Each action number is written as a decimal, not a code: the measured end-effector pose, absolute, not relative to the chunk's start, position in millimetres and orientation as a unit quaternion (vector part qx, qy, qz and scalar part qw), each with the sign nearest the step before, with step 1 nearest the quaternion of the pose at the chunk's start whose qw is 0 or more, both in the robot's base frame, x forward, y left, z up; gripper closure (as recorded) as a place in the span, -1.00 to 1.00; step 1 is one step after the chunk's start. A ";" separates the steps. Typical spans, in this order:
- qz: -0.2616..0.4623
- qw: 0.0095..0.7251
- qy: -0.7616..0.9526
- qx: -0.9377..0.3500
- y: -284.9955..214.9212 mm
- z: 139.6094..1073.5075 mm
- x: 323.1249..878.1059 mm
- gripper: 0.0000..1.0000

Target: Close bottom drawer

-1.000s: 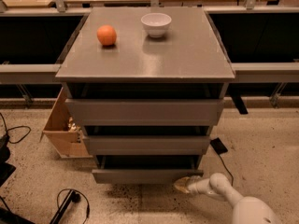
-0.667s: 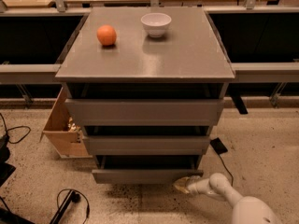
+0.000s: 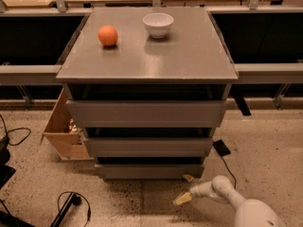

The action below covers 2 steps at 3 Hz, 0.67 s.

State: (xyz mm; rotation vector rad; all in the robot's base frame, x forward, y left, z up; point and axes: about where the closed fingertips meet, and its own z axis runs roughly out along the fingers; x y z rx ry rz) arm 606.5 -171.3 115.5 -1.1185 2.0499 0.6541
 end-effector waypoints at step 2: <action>0.253 0.351 0.792 -0.432 -171.1 115.5 606.5 -0.65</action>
Offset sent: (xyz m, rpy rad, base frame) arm 0.0000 0.0000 0.0000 0.0000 0.0000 0.0000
